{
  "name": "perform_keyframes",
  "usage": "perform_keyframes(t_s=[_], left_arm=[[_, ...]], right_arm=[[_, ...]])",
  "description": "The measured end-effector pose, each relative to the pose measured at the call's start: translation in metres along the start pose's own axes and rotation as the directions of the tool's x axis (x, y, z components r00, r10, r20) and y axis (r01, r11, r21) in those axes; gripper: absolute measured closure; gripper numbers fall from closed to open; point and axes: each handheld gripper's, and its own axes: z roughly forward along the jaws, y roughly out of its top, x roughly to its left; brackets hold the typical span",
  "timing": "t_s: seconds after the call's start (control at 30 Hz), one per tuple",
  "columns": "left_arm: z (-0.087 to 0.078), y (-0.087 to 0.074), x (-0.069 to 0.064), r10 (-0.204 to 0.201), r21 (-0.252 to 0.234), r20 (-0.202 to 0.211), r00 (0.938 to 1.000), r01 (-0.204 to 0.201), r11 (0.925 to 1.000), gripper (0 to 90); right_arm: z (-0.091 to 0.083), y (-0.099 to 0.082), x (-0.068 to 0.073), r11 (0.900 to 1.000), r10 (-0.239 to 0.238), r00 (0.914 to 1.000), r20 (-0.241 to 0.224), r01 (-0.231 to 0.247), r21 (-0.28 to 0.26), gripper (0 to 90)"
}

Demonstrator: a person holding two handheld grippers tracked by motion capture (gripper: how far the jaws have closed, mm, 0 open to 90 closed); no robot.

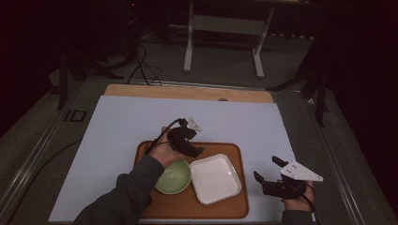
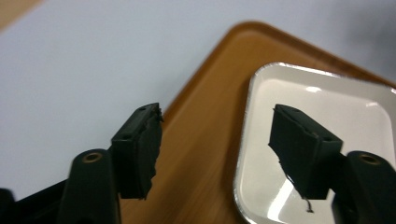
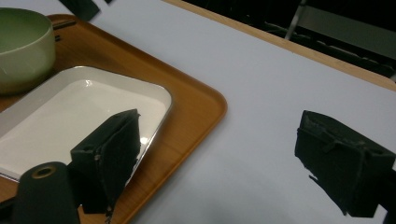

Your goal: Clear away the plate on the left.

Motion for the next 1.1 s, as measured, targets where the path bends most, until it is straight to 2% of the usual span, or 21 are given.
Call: perform_keyframes(t_s=[0.13, 0.17, 0.3, 0.37, 0.47, 0.53, 0.6, 0.67, 0.7, 0.77, 0.87, 0.93, 0.97, 1.0, 1.07, 1.1], left_arm=[[-0.019, -0.007, 0.005, -0.016, -0.039, -0.069, 0.9975, 0.013, 0.9992, 28.4], [-0.024, -0.010, 0.008, -0.024, -0.047, -0.074, 0.9970, 0.021, 0.9987, 28.3], [-0.043, -0.024, 0.015, -0.054, -0.080, -0.130, 0.9900, 0.044, 0.9958, 27.3], [-0.051, -0.032, 0.016, -0.055, -0.084, -0.178, 0.9825, 0.041, 0.9956, 27.3], [-0.065, -0.044, 0.018, -0.066, -0.103, -0.220, 0.9732, 0.044, 0.9938, 27.3], [-0.073, -0.052, 0.019, -0.080, -0.120, -0.236, 0.9684, 0.052, 0.9914, 27.4], [-0.082, -0.061, 0.019, -0.083, -0.135, -0.271, 0.9591, 0.048, 0.9897, 27.4], [-0.091, -0.071, 0.019, -0.106, -0.160, -0.266, 0.9581, 0.065, 0.9851, 28.7], [-0.096, -0.077, 0.019, -0.111, -0.169, -0.281, 0.9532, 0.065, 0.9835, 28.7], [-0.106, -0.089, 0.021, -0.149, -0.201, -0.272, 0.9507, 0.095, 0.9750, 28.7], [-0.120, -0.110, 0.022, -0.208, -0.249, -0.276, 0.9382, 0.139, 0.9583, 29.3], [-0.127, -0.128, 0.022, -0.249, -0.273, -0.289, 0.9243, 0.170, 0.9469, 29.4], [-0.129, -0.134, 0.023, -0.265, -0.279, -0.285, 0.9214, 0.184, 0.9423, 29.6], [-0.131, -0.142, 0.023, -0.283, -0.285, -0.285, 0.9159, 0.201, 0.9374, 29.6], [-0.136, -0.157, 0.024, -0.310, -0.293, -0.301, 0.9019, 0.222, 0.9299, 29.5], [-0.138, -0.164, 0.024, -0.329, -0.300, -0.299, 0.8957, 0.239, 0.9233, 29.4]], right_arm=[[0.001, 0.000, 0.000, 1.0000, -0.002, 1.0000, -0.003, 0.002, 0.006, 13.7], [0.001, 0.000, 0.001, 1.0000, -0.002, 1.0000, -0.003, 0.002, 0.006, 13.7], [0.001, -0.001, 0.001, 1.0000, 0.002, 1.0000, -0.003, -0.002, 0.009, 13.7], [0.002, -0.001, 0.000, 1.0000, 0.003, 1.0000, -0.004, -0.003, 0.009, 13.7], [0.002, -0.002, 0.000, 0.9999, 0.007, 1.0000, -0.004, -0.007, 0.012, 13.7], [0.003, -0.002, 0.000, 0.9999, 0.008, 1.0000, -0.004, -0.008, 0.012, 13.7], [0.003, -0.002, 0.000, 0.9998, 0.010, 0.9999, -0.006, -0.010, 0.015, 13.7], [0.003, -0.002, 0.000, 0.9998, 0.011, 0.9999, -0.005, -0.011, 0.014, 13.7], [0.003, -0.003, -0.001, 0.9998, 0.012, 0.9999, -0.005, -0.012, 0.013, 13.7], [0.003, -0.003, -0.001, 0.9998, 0.013, 0.9999, -0.005, -0.013, 0.014, 13.7], [0.003, -0.003, -0.001, 0.9998, 0.016, 0.9999, -0.005, -0.016, 0.016, 13.7], [0.004, -0.003, -0.001, 0.9998, 0.014, 0.9999, -0.008, -0.014, 0.015, 13.7], [0.004, -0.003, -0.001, 0.9998, 0.014, 0.9999, -0.009, -0.014, 0.016, 13.7], [0.004, -0.003, -0.001, 0.9998, 0.014, 0.9998, -0.010, -0.014, 0.016, 13.7], [0.005, -0.003, -0.001, 0.9997, 0.016, 0.9998, -0.011, -0.016, 0.016, 13.7], [0.005, -0.003, -0.001, 0.9997, 0.016, 0.9998, -0.010, -0.016, 0.019, 13.7]])
